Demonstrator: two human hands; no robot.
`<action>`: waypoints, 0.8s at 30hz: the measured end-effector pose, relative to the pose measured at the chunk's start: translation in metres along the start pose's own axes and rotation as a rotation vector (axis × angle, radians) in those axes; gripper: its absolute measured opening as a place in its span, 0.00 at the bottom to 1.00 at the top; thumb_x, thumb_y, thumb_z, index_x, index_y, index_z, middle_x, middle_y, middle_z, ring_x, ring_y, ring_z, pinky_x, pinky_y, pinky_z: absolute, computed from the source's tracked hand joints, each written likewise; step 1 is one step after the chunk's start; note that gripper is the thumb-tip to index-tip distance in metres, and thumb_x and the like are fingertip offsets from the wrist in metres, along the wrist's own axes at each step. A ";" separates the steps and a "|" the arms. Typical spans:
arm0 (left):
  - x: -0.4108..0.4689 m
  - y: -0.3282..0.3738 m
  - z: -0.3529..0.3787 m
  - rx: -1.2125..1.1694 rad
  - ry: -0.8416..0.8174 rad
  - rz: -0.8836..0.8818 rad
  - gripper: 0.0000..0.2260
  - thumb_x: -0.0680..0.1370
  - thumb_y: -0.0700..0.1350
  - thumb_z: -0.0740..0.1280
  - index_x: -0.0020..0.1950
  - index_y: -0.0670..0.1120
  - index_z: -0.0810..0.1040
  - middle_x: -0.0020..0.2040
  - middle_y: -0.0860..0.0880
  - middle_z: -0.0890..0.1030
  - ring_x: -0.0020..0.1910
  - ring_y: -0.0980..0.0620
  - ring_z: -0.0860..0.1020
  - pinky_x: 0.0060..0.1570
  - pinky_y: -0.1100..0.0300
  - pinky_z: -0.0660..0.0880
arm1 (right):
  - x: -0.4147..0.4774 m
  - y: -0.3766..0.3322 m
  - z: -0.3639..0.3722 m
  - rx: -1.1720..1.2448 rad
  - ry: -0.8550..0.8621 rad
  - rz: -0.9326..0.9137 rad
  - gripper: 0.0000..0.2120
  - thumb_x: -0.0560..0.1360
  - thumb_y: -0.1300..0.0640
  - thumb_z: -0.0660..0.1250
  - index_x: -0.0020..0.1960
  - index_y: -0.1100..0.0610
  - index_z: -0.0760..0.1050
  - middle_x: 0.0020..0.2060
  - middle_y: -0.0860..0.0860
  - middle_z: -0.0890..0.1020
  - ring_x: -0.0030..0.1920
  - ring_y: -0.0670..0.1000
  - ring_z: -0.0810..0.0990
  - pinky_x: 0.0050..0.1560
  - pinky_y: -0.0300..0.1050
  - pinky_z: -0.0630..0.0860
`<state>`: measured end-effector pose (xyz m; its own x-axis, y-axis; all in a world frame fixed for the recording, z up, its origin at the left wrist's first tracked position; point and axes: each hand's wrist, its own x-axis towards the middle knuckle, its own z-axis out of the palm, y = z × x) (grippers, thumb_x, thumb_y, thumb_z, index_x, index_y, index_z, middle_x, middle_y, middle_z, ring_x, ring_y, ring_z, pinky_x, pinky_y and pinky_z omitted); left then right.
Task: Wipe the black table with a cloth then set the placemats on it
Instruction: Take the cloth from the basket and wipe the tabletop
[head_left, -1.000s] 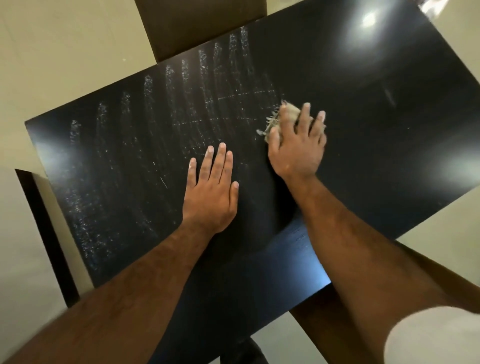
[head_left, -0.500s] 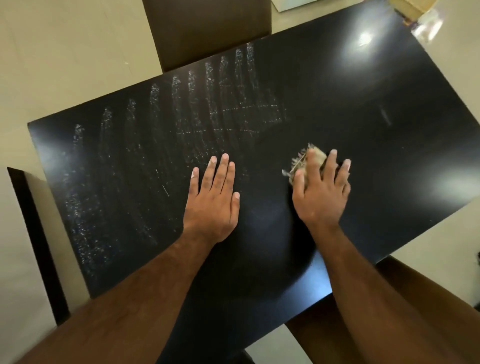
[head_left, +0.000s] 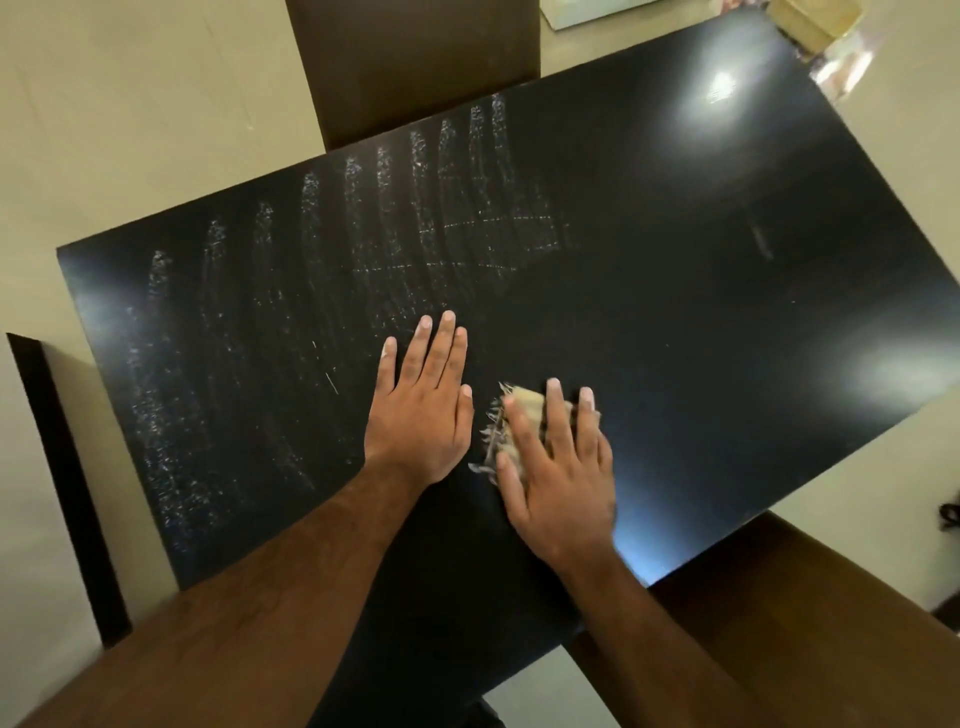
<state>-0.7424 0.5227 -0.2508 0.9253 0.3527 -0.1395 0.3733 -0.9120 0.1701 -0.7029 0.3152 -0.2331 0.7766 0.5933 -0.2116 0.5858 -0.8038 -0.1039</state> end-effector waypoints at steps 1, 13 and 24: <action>0.001 0.001 0.000 0.001 0.001 -0.006 0.31 0.89 0.55 0.46 0.91 0.46 0.45 0.91 0.49 0.41 0.90 0.47 0.41 0.87 0.36 0.47 | -0.005 0.010 -0.001 -0.010 -0.012 0.030 0.34 0.87 0.35 0.51 0.90 0.39 0.48 0.90 0.53 0.46 0.89 0.63 0.41 0.82 0.67 0.61; 0.003 0.001 0.005 0.012 0.022 -0.024 0.32 0.89 0.55 0.49 0.91 0.45 0.45 0.91 0.47 0.41 0.90 0.46 0.41 0.86 0.36 0.48 | 0.188 0.001 -0.018 0.022 0.266 0.258 0.30 0.86 0.38 0.53 0.87 0.43 0.63 0.87 0.59 0.61 0.86 0.70 0.56 0.79 0.69 0.65; 0.004 0.001 0.006 -0.035 0.025 -0.157 0.32 0.88 0.54 0.47 0.91 0.44 0.45 0.91 0.46 0.40 0.90 0.46 0.39 0.86 0.35 0.46 | 0.071 0.008 -0.003 -0.031 0.125 0.053 0.32 0.87 0.37 0.54 0.89 0.41 0.55 0.90 0.55 0.53 0.89 0.65 0.49 0.78 0.67 0.64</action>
<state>-0.7385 0.5220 -0.2573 0.8566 0.4957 -0.1430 0.5151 -0.8375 0.1824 -0.6420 0.3509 -0.2456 0.8285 0.5521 -0.0934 0.5483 -0.8338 -0.0649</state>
